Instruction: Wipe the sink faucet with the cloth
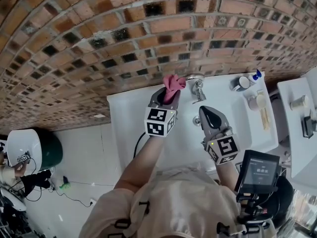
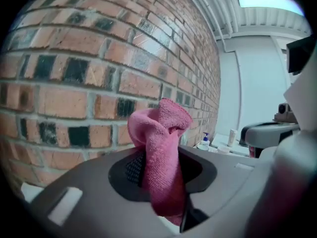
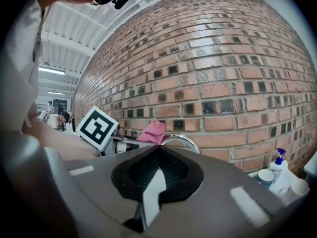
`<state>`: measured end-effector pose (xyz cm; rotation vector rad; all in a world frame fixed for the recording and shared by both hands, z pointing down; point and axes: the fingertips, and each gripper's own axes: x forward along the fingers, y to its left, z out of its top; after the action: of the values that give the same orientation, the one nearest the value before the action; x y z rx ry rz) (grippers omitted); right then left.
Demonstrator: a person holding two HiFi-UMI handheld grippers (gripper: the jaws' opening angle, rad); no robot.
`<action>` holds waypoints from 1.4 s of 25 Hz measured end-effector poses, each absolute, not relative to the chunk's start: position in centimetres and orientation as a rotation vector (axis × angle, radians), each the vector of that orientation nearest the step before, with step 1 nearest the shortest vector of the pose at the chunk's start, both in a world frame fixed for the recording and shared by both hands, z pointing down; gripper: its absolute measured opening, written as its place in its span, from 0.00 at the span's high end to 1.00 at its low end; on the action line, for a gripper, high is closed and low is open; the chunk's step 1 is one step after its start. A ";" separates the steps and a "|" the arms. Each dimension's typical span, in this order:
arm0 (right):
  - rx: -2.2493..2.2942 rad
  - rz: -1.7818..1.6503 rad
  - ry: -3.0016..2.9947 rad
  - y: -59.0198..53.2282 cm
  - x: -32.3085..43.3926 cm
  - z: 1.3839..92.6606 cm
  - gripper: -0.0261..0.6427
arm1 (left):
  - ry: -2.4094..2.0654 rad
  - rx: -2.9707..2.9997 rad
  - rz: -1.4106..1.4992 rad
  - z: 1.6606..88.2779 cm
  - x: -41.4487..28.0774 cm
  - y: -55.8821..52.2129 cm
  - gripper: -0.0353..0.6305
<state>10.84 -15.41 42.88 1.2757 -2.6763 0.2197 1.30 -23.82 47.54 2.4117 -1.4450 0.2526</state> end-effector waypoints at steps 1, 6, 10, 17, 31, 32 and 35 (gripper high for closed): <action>1.274 0.213 -2.674 -15.5 10.9 42.8 0.97 | -1.437 2.452 0.244 46.3 2.0 -23.9 0.76; 1.262 0.182 -2.666 -16.6 10.8 42.9 0.98 | -1.424 2.568 0.296 44.2 4.7 -25.4 0.76; 1.248 0.169 -2.660 -16.8 10.9 42.7 0.97 | -1.471 2.575 0.292 44.5 4.0 -25.3 0.76; 1.338 0.355 -2.607 -17.0 12.9 45.3 0.98 | -1.515 2.466 0.476 50.3 0.5 -24.4 0.76; 1.355 0.380 -2.582 -16.2 14.1 46.5 0.98 | -1.357 2.615 0.309 44.3 9.7 -25.4 0.76; 1.363 0.399 -2.574 -16.3 14.7 46.9 0.98 | -1.346 2.627 0.334 44.7 10.4 -25.6 0.76; 1.385 0.439 -2.546 -16.9 16.8 47.8 0.98 | -1.301 2.607 0.406 47.1 12.4 -26.6 0.77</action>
<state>16.82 -16.90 47.76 1.3848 -2.5459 0.4391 12.42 -26.64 47.12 2.6065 -1.3007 0.4063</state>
